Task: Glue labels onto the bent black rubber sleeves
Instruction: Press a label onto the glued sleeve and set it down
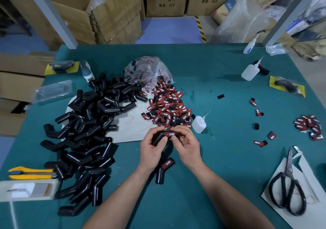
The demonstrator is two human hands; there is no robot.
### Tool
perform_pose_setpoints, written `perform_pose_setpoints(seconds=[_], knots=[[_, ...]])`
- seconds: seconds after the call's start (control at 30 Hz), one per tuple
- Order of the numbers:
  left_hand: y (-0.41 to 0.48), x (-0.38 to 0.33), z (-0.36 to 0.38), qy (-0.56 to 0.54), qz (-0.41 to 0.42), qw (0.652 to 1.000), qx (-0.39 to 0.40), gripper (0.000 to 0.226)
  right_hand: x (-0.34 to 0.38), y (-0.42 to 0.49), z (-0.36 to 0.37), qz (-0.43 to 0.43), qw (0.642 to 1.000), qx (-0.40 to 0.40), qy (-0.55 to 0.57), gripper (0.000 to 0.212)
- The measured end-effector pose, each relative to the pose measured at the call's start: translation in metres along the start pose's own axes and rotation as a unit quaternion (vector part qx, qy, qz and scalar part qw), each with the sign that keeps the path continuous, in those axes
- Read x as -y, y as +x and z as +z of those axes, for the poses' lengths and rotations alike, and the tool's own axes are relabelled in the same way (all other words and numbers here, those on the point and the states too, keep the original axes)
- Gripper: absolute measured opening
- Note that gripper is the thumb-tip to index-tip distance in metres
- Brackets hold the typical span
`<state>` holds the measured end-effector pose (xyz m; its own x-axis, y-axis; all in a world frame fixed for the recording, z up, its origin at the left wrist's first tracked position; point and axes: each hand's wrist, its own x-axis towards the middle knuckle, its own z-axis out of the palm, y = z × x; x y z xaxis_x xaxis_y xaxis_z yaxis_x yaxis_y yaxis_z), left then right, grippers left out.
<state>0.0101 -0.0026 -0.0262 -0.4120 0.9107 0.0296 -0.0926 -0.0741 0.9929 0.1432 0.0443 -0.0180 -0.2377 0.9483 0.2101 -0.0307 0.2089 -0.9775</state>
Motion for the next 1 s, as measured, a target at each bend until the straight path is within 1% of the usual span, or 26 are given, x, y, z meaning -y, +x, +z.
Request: perform_pose_setpoints(seconds=[0.07, 0.13, 0.2, 0.3, 0.37, 0.43, 0.5, 0.57, 0.67, 0.8, 0.9, 1.0], knots=[[-0.001, -0.001, 0.001, 0.008, 0.000, 1.000, -0.004, 0.029, -0.001, 0.001, -0.004, -0.043, 0.997, 0.007, -0.057, 0.027], [0.000, -0.002, 0.001, 0.016, 0.005, 1.000, -0.007, 0.028, -0.004, 0.003, -0.008, -0.100, 0.989, 0.016, -0.112, 0.018], [0.000, -0.002, 0.000, 0.019, 0.006, 1.000, -0.007, 0.026, -0.006, 0.004, -0.009, -0.139, 0.978, 0.014, -0.155, 0.016], [-0.001, -0.003, 0.000, 0.017, 0.008, 1.000, -0.005, 0.025, -0.005, 0.006, -0.011, -0.177, 0.968, 0.009, -0.177, 0.018], [-0.002, -0.006, 0.000, 0.025, 0.023, 0.999, 0.000, 0.029, -0.005, 0.006, -0.013, -0.195, 0.963, 0.009, -0.184, 0.021], [-0.003, -0.008, 0.000, 0.064, 0.065, 0.996, 0.010, 0.029, -0.006, 0.007, -0.013, -0.189, 0.964, 0.014, -0.186, 0.017], [-0.004, -0.007, 0.000, 0.126, 0.111, 0.986, 0.022, 0.021, -0.006, 0.007, -0.014, -0.171, 0.967, 0.017, -0.187, 0.015], [-0.003, -0.004, -0.002, 0.170, 0.132, 0.976, 0.026, 0.019, -0.005, 0.006, -0.016, -0.167, 0.968, 0.031, -0.183, 0.014], [-0.002, -0.005, -0.006, 0.198, 0.137, 0.970, 0.021, 0.020, -0.005, 0.007, -0.016, -0.172, 0.966, 0.052, -0.185, 0.014], [-0.001, -0.005, -0.007, 0.211, 0.139, 0.967, 0.029, 0.020, -0.007, 0.007, -0.016, -0.146, 0.970, 0.054, -0.187, 0.014], [-0.001, -0.004, -0.008, 0.208, 0.130, 0.969, 0.038, 0.021, -0.006, 0.006, -0.017, -0.126, 0.973, 0.058, -0.186, 0.015], [0.002, -0.004, -0.012, 0.197, 0.124, 0.971, 0.061, 0.019, -0.003, 0.006, -0.017, -0.105, 0.975, 0.081, -0.180, 0.019]])
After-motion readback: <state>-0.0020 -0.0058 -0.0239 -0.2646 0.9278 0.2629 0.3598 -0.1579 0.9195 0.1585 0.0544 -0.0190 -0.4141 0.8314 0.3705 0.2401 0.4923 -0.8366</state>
